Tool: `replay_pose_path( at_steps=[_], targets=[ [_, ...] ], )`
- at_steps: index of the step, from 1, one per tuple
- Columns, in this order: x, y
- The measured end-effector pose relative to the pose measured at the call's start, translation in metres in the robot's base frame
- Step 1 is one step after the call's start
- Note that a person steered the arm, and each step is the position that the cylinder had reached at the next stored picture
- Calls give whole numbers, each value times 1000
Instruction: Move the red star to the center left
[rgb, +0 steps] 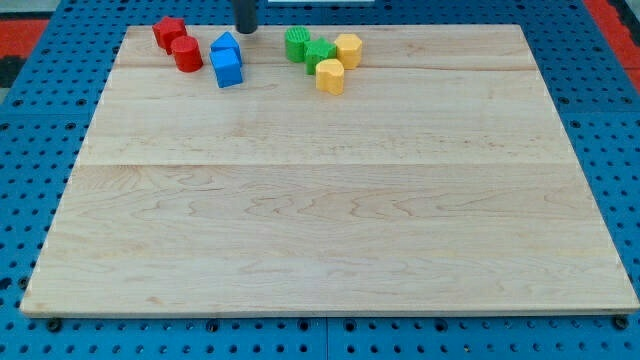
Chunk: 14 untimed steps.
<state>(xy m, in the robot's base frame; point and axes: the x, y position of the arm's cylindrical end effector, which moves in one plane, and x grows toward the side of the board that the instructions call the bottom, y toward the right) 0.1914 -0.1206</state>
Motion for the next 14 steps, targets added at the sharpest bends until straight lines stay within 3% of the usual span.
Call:
replay_pose_path(
  at_steps=[3,5,7,9,14],
  targets=[
    [1,-73],
    [52,-73],
    [0,-76],
    [1,-185],
    [12,-176]
  ],
)
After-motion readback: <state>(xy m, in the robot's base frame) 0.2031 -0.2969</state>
